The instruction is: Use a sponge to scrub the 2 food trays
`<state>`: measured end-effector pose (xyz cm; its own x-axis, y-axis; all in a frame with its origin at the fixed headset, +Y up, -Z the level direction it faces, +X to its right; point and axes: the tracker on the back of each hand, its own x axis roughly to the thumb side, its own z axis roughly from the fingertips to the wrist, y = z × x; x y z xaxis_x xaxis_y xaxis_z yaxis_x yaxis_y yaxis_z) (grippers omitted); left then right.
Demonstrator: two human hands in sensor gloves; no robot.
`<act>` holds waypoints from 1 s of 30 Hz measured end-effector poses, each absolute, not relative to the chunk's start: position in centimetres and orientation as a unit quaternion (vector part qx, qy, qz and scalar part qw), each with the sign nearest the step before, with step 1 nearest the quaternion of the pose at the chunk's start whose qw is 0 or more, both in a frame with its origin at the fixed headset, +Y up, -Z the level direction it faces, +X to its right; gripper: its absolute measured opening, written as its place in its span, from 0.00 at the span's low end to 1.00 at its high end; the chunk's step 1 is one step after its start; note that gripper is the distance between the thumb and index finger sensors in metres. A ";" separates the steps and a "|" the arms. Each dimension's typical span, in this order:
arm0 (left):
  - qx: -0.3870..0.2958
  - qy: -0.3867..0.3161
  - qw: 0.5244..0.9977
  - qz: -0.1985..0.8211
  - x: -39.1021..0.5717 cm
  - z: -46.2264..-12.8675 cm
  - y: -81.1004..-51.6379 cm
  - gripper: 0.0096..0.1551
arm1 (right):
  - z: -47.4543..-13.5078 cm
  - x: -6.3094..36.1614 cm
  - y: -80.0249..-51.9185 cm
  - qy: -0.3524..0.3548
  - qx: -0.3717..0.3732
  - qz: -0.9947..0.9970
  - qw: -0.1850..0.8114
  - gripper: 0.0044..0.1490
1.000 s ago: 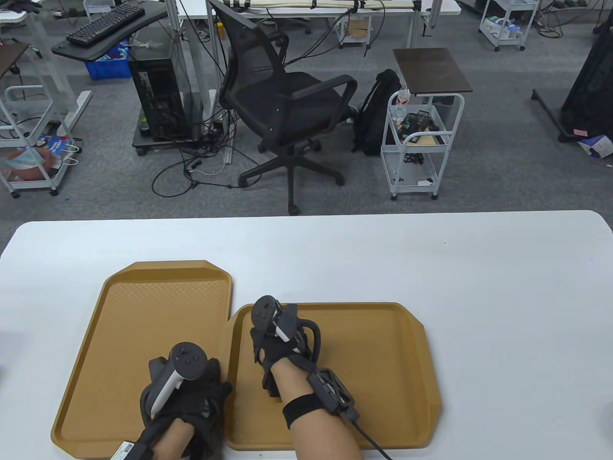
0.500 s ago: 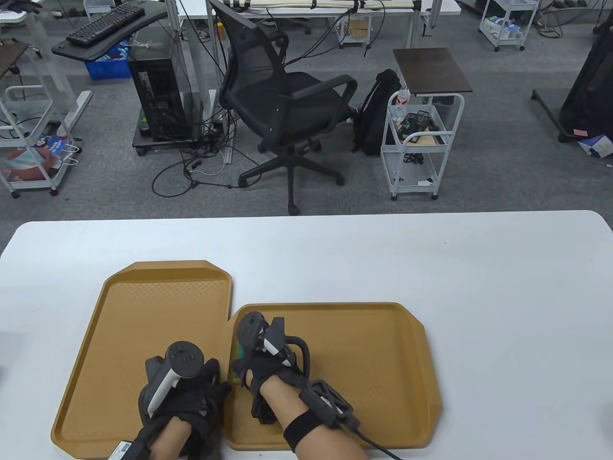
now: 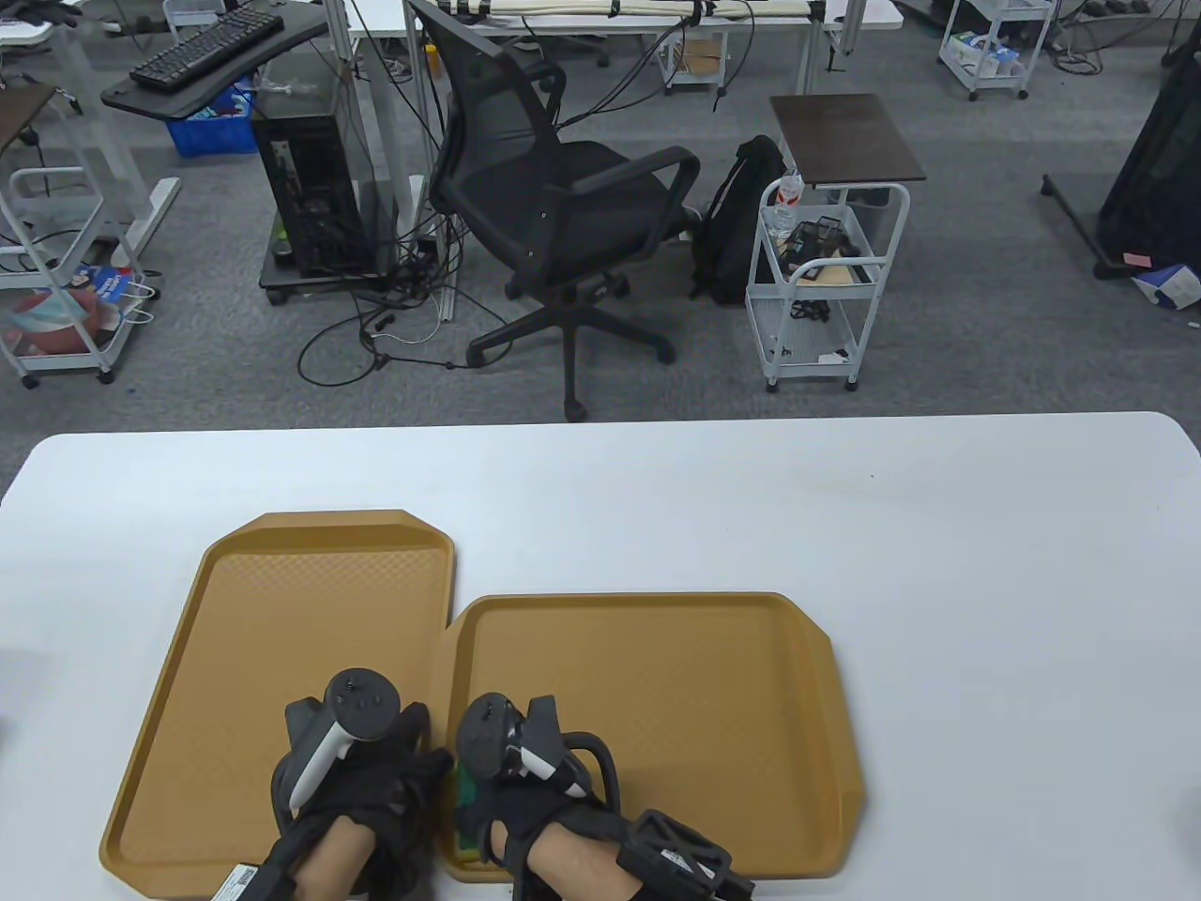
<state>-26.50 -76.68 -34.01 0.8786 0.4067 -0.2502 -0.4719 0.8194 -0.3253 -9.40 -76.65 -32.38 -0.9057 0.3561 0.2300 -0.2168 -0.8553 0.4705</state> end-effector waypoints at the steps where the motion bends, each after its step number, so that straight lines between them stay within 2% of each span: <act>1: -0.188 0.083 0.953 0.224 -26.3 -34.0 -76.7 0.43 | -32.1 -9.5 -76.6 0.214 0.160 0.953 0.141 0.49; 7: -0.172 0.074 0.966 0.176 -25.4 -33.8 -76.4 0.44 | -30.7 -9.6 -76.3 0.144 0.194 0.968 0.074 0.46; 12: -0.175 0.075 0.964 0.188 -25.6 -33.8 -76.5 0.44 | -30.5 -7.3 -76.1 0.140 0.194 0.969 0.062 0.45; 30: -0.174 0.077 0.964 0.186 -25.5 -33.8 -76.6 0.44 | -29.5 10.0 -75.6 0.123 0.069 0.989 0.039 0.44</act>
<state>-25.49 -76.59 -33.81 0.9191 0.3314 -0.2133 -0.3850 0.8703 -0.3071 9.99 -75.57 -29.54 -0.9876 0.0941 0.1259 -0.0603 -0.9666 0.2489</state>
